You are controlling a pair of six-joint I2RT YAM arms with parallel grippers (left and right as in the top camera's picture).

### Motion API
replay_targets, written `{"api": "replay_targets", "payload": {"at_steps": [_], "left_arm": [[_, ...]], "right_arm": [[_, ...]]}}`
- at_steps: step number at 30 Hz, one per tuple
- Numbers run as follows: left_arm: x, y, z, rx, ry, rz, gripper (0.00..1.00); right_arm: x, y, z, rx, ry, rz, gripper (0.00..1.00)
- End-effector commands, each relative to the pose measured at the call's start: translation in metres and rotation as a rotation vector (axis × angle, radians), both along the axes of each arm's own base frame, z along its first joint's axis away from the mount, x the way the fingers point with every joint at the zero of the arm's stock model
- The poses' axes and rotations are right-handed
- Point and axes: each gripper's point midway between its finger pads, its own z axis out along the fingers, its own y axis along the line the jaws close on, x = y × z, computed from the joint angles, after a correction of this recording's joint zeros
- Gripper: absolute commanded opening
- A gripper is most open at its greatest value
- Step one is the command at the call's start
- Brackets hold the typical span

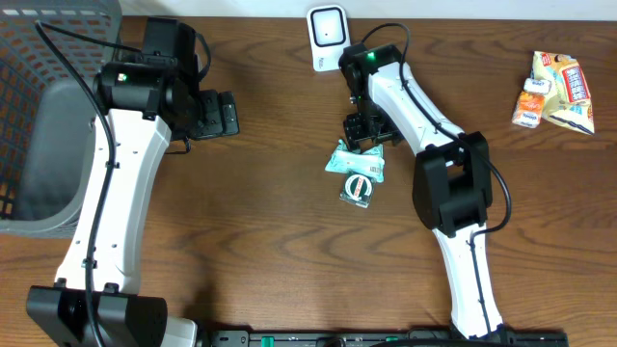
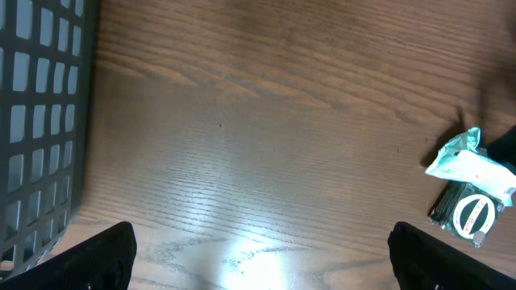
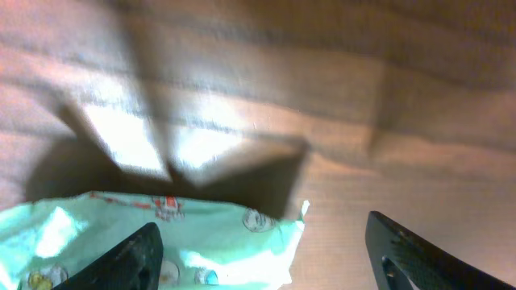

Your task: Scan the item barcode

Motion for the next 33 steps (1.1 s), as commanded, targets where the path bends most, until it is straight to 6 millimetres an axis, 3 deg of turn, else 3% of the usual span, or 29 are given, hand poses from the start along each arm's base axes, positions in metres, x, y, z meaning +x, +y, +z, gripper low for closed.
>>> {"api": "replay_targets", "payload": {"at_steps": [1,5,6,11,12,16,23,26,33], "left_arm": [[0.0,0.001,-0.003,0.008,0.01,-0.002,0.98],[0.0,0.001,-0.003,0.008,0.01,-0.002,0.98],[0.0,0.001,-0.003,0.008,0.01,-0.002,0.98],[0.0,0.001,-0.003,0.008,0.01,-0.002,0.98],[0.0,0.001,-0.003,0.008,0.01,-0.002,0.98],[0.0,0.001,-0.003,0.008,0.01,-0.002,0.98],[0.0,0.001,-0.003,0.008,0.01,-0.002,0.98],[0.0,0.001,-0.003,0.008,0.01,-0.002,0.98],[0.0,0.001,-0.003,0.008,0.01,-0.002,0.98]], "right_arm": [[-0.007,-0.001,0.043,0.033,-0.036,0.012,0.79],[-0.039,-0.008,0.053,-0.008,0.083,0.02,0.77],[-0.048,-0.009,0.053,-0.023,0.121,0.025,0.72],[-0.064,-0.005,0.05,-0.048,0.173,0.051,0.65],[-0.066,-0.002,0.044,-0.049,0.174,0.062,0.54],[-0.077,0.004,0.027,-0.065,0.203,0.087,0.26],[-0.11,0.002,-0.005,-0.1,0.301,0.109,0.15],[-0.119,0.018,-0.014,-0.02,0.326,0.091,0.02],[-0.108,0.072,-0.01,0.2,0.275,0.085,0.03]]}}
